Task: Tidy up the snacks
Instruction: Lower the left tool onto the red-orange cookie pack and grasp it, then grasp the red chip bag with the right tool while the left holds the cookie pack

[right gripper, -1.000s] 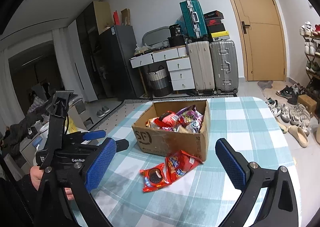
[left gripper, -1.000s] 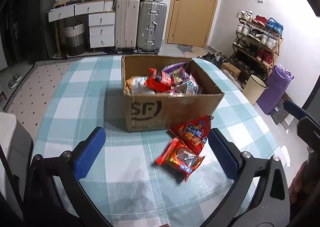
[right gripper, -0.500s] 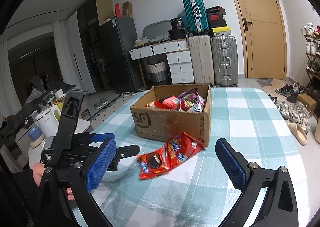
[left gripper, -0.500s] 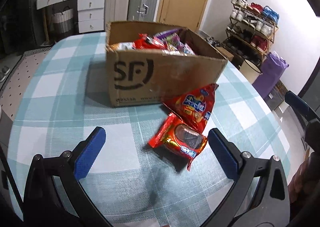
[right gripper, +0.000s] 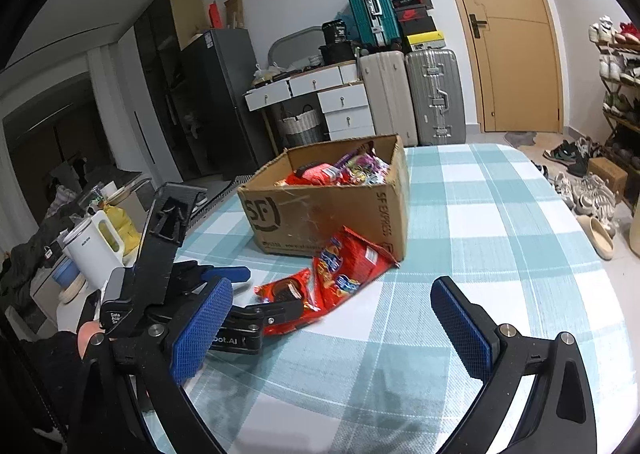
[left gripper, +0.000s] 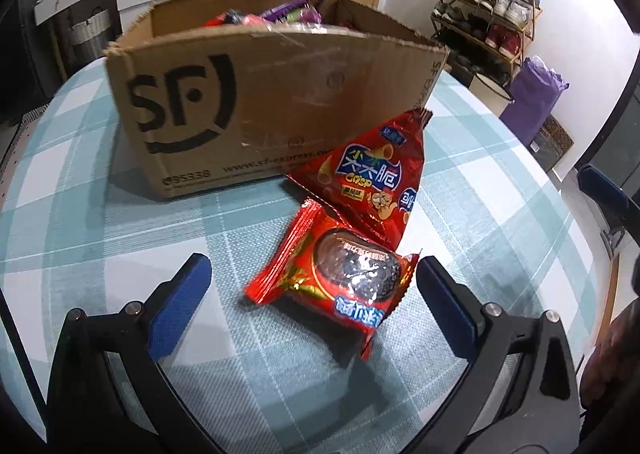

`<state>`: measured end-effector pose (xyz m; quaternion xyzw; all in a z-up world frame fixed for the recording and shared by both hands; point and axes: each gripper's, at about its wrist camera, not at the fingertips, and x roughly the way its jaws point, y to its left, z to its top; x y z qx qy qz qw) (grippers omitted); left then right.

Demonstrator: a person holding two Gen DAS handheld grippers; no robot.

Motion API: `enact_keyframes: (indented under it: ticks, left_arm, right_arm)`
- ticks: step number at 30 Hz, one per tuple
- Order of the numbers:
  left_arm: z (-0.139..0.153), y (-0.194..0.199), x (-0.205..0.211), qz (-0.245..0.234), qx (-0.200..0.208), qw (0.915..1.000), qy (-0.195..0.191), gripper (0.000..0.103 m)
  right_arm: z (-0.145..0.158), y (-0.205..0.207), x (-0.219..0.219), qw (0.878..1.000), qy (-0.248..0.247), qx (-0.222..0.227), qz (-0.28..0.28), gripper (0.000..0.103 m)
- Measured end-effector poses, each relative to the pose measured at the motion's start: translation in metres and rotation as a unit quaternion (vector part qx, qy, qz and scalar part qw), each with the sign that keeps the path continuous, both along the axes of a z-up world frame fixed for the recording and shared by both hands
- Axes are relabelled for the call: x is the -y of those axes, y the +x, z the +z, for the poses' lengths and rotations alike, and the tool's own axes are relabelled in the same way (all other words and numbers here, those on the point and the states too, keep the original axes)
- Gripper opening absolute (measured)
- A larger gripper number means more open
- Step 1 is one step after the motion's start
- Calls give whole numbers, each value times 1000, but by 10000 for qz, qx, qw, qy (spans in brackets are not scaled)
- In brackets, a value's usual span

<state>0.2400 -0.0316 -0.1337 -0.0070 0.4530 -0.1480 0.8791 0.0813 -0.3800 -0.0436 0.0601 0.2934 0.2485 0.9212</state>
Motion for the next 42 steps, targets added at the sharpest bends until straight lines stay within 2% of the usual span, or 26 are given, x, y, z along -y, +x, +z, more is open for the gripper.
enact_keyframes:
  ticks: [6,9,10,11,15,23,32,42]
  left_arm:
    - [-13,17,13,-81,-87,9999,-42,99]
    - [-16,22,17,-261,-44,9995,-200,75]
    - [-17,21,19,-338,-18,9992,-235,57]
    - [-17,21,22,-454,-42,9985,-290,49]
    - [-21,30,26,-497,-51,9979,-410,45]
    - [-22,40,34,-447,-73,9978,-493,45]
    - [-10,33,20,-321,47,9975,-629,45]
    - [-4,-20,-41,-90,170,9964,-824,45]
  right_arm:
    - [-6,3,8,9999,79,-59,-97,101]
    - [-10,5,9,9998,97,-105,-112,101]
    - [-12,5,9,9998,101,-130,-107,101]
    - [-13,6,9,9998,100,-145,-103,101]
    - [-16,8,8,9997,102,-183,-99,101]
    - [-16,9,7,9997,98,-205,-124,101]
    - [-18,10,5,9995,39,-255,-159,101]
    - [-26,24,-1,9988,15,-456,-164,101]
